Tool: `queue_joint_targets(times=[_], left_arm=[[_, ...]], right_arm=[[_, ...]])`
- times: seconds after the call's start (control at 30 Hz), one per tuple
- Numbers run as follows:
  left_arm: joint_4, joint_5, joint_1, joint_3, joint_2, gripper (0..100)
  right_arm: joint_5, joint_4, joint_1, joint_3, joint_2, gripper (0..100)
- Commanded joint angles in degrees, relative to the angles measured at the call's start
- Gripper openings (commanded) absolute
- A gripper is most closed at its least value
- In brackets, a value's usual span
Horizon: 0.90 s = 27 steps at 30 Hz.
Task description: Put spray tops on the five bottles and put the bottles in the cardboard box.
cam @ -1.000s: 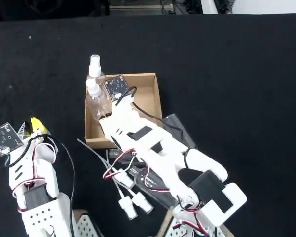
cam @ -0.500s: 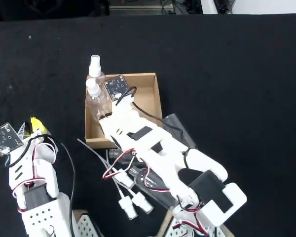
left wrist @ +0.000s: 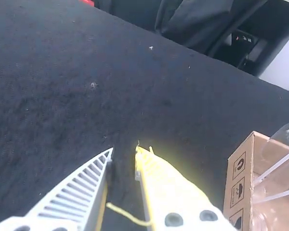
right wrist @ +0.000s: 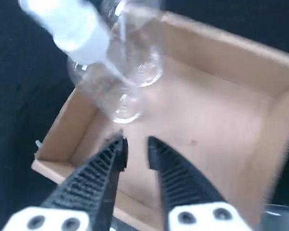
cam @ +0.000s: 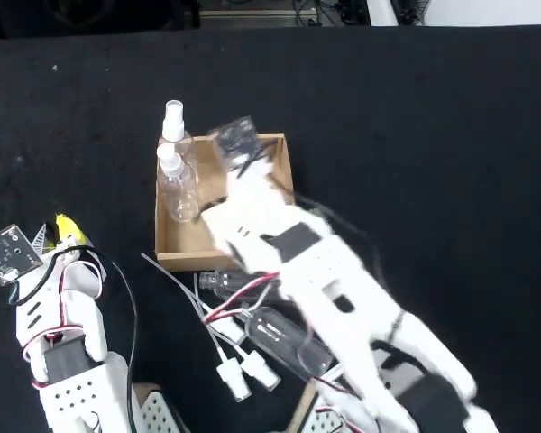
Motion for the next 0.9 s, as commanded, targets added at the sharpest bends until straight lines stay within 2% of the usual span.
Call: queue_joint_targets(times=[0.0,0.2,0.33,0.4,0.53,0.7,0.87], left_arm=[[2.02,-3.08,0.84,1.27,-0.26,7],[2.46,-6.59,3.65,1.27,-0.09,7],[2.46,-6.59,3.65,1.27,-0.09,7],[2.46,-6.59,3.47,1.27,0.00,7],[2.55,-6.59,3.30,1.27,0.09,6],[2.55,-6.59,3.30,1.27,0.18,6],[2.55,-6.59,3.30,1.27,0.18,7]], right_arm=[[8.62,14.07,6.15,-6.99,-9.63,13.6],[19.78,38.59,18.73,-15.60,-14.81,14.0],[27.16,46.86,22.07,-14.29,-11.38,22.5],[29.63,46.07,22.24,-12.00,-8.40,25.6],[29.98,39.47,23.21,-8.48,-2.77,24.7],[30.42,32.09,28.31,-7.34,2.15,24.5],[30.51,31.74,29.63,-6.11,5.32,24.7]])
